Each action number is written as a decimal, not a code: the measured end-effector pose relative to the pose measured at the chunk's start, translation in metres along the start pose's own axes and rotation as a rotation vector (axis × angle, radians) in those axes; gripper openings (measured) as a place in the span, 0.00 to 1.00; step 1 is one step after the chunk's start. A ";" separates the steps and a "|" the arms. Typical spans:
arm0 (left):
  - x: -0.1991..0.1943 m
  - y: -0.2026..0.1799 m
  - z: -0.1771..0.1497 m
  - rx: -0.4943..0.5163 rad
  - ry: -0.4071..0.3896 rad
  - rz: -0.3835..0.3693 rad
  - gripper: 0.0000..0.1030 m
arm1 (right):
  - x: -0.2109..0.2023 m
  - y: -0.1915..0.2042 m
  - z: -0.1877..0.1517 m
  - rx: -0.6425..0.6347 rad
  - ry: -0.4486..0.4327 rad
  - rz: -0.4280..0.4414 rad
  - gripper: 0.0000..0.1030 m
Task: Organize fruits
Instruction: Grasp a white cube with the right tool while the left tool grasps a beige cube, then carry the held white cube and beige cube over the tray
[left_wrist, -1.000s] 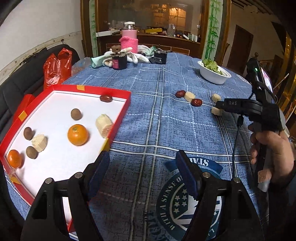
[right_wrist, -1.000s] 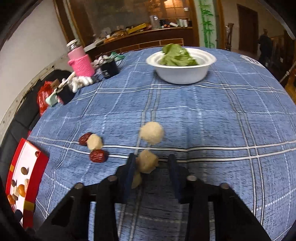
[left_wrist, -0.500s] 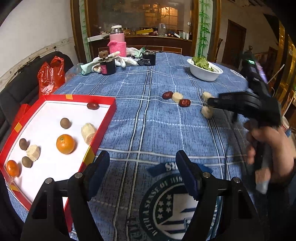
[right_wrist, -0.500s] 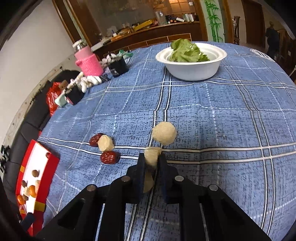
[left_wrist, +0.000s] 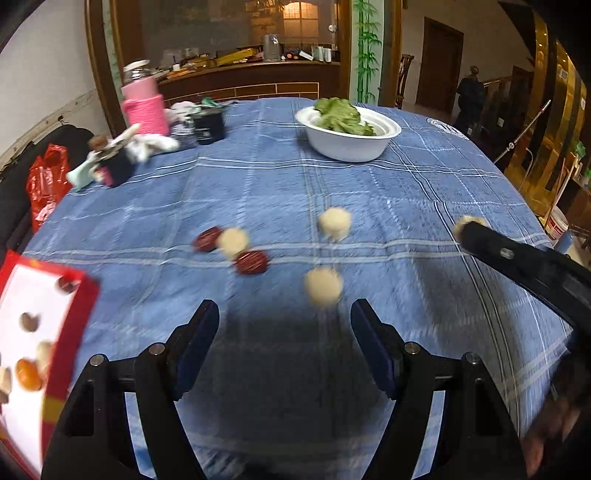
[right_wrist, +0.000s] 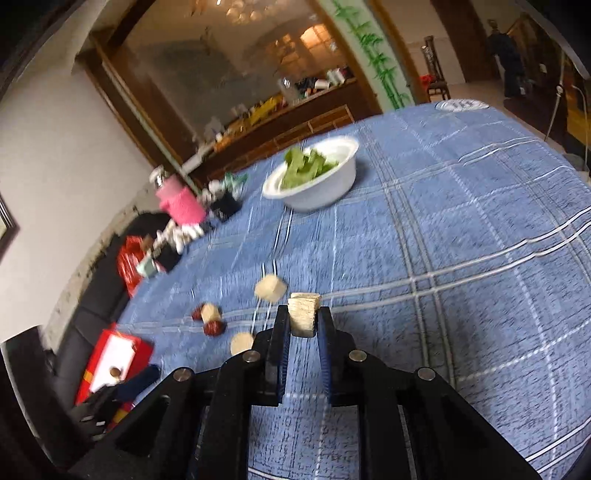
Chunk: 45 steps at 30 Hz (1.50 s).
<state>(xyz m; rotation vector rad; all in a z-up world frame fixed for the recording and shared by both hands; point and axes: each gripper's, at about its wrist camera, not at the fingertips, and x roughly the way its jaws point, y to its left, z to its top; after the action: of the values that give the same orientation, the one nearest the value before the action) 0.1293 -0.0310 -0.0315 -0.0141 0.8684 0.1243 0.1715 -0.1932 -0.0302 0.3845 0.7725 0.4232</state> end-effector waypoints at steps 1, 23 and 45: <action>0.008 -0.005 0.003 -0.002 0.006 0.010 0.71 | -0.005 -0.002 0.003 -0.003 -0.021 -0.002 0.14; -0.035 0.044 -0.032 -0.074 -0.006 0.036 0.24 | 0.006 0.043 -0.022 -0.186 0.063 -0.049 0.14; -0.092 0.142 -0.068 -0.218 -0.062 0.068 0.24 | -0.016 0.171 -0.105 -0.433 0.099 -0.006 0.14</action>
<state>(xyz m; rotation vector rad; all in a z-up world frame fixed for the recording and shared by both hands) 0.0024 0.0960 0.0006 -0.1839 0.7901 0.2812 0.0462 -0.0376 -0.0077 -0.0439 0.7541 0.5921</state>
